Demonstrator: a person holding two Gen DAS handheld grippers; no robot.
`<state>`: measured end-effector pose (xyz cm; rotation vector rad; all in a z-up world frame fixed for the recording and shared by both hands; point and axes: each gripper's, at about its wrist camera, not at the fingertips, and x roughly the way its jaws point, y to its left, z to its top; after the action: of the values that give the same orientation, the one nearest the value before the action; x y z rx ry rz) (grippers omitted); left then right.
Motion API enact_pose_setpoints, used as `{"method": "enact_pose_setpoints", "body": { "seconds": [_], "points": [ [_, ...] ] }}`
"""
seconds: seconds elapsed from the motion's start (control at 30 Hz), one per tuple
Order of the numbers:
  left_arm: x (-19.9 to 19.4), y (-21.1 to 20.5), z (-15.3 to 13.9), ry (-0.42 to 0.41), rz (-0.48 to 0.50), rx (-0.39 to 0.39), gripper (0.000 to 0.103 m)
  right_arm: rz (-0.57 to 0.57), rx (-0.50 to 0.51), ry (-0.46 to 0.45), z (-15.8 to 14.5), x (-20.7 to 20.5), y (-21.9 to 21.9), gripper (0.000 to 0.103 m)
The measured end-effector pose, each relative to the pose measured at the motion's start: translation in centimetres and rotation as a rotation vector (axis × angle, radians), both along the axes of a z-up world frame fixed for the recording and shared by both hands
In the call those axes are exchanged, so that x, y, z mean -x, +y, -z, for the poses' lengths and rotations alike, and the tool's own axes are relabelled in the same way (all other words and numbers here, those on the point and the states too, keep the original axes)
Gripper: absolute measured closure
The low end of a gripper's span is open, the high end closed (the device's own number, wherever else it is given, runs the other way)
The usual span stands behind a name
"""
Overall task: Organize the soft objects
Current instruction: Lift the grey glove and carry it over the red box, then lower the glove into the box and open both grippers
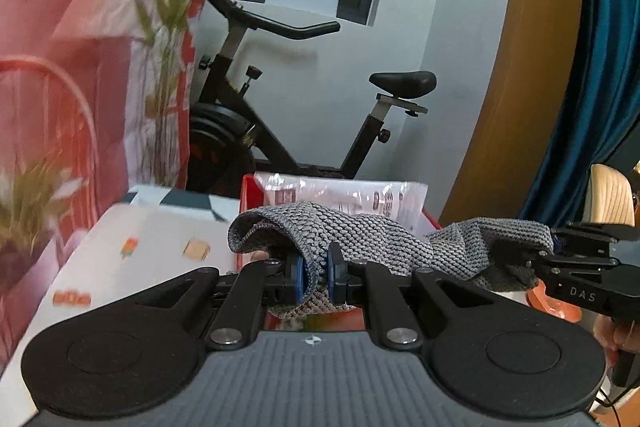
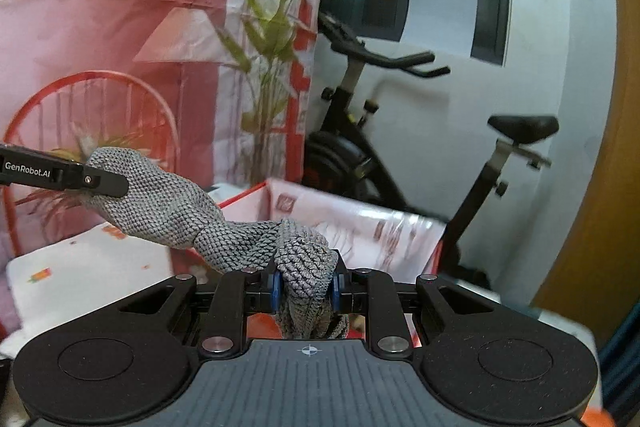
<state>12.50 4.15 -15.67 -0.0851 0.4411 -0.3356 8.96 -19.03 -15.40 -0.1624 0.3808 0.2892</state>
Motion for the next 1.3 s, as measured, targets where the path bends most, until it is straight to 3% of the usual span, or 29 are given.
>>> {"method": "enact_pose_setpoints", "body": {
  "seconds": [0.17, 0.4, 1.03, 1.3],
  "points": [
    [-4.4, -1.5, 0.1, 0.048, 0.019, -0.019, 0.091, 0.010, 0.000, 0.010, -0.3, -4.1, -1.0, 0.083],
    [-9.6, -2.8, 1.7, 0.153, 0.035, -0.018, 0.091, 0.012, 0.013, 0.097, 1.5, -9.2, -1.7, 0.083],
    [-15.4, -6.3, 4.6, 0.294, 0.141, -0.147, 0.091, -0.017, 0.027, 0.272, 6.0, -15.4, -2.5, 0.083],
    [-17.0, -7.0, 5.9, 0.346, 0.165, -0.165, 0.091, -0.043, 0.053, 0.349, 8.1, -16.9, -1.4, 0.083]
  ]
}}
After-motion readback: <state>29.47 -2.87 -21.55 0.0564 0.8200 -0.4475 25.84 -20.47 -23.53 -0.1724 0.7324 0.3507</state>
